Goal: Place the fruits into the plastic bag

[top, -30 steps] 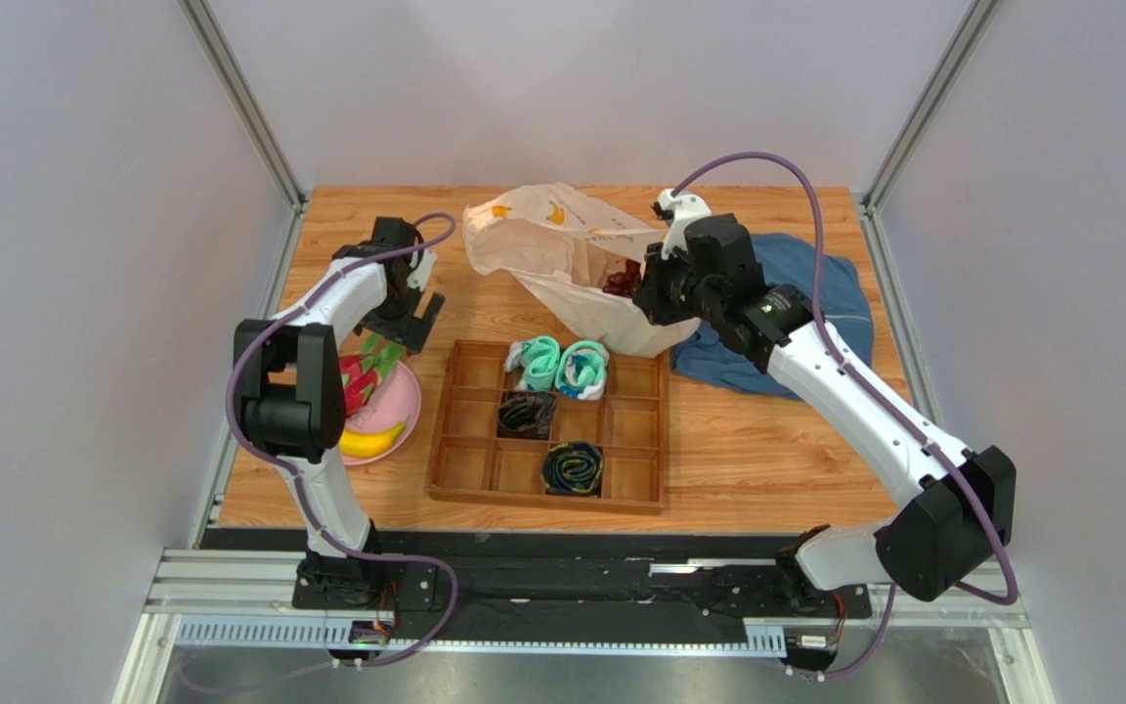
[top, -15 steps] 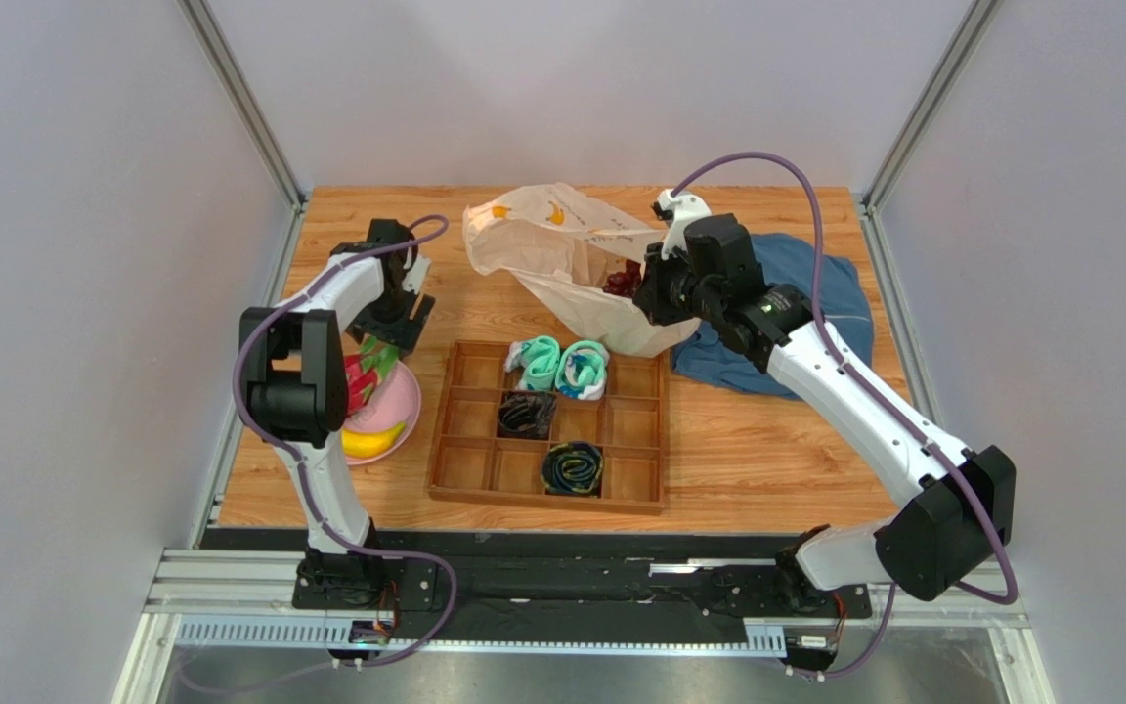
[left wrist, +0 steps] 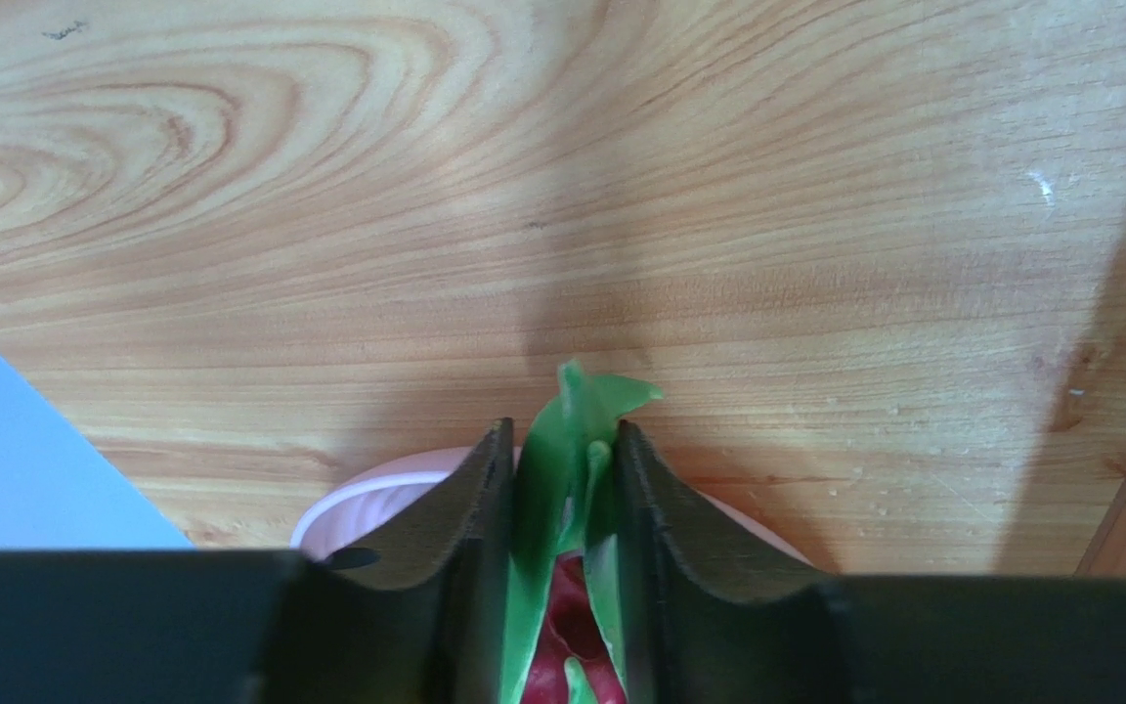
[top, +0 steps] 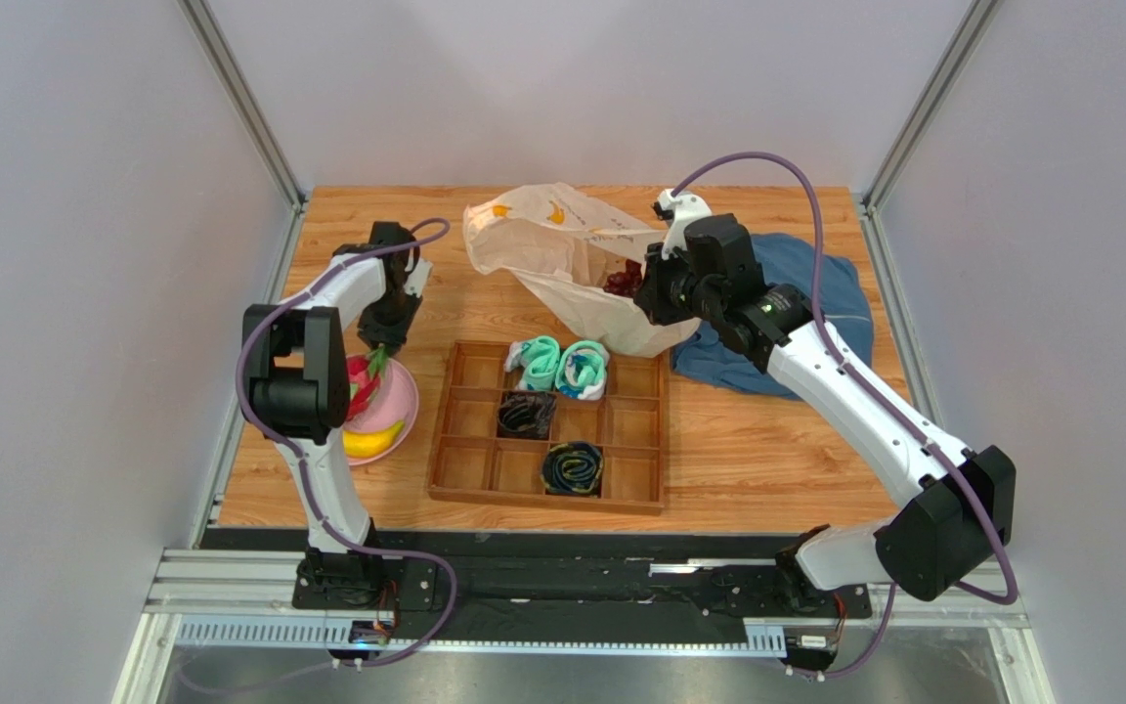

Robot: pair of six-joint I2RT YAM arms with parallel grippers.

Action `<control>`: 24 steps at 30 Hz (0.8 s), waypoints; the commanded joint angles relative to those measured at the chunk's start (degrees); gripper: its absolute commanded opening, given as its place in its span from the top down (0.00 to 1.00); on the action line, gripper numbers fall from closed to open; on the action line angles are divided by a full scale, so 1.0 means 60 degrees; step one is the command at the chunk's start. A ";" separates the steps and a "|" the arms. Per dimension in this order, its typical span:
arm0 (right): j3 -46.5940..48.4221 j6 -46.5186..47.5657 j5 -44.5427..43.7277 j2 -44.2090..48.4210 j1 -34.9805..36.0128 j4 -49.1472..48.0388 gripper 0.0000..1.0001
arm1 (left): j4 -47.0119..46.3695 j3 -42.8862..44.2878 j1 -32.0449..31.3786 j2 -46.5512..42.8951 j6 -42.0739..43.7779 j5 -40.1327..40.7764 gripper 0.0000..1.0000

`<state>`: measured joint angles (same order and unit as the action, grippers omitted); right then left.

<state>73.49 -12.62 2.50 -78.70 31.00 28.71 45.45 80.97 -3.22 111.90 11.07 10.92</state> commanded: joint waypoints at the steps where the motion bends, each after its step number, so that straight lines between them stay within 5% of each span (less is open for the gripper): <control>1: 0.0349 0.0053 -0.0109 0.0181 0.0047 -0.0112 0.95 | 0.0261 0.0363 0.0054 -0.0294 0.0015 0.0348 0.76; 12: 0.0305 0.0024 -0.0139 0.0284 0.0033 -0.0170 0.95 | 0.0423 0.0509 0.0054 -0.1071 -0.0058 0.0758 1.00; 24: 0.0276 -0.0035 -0.0066 0.0298 0.0047 -0.0214 0.95 | 0.0906 0.1036 0.0054 -0.2213 -0.0263 0.1110 1.00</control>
<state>73.49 -12.62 2.44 -78.67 31.00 28.69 48.69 84.16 -3.20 103.61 9.96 15.44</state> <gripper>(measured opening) 0.051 0.215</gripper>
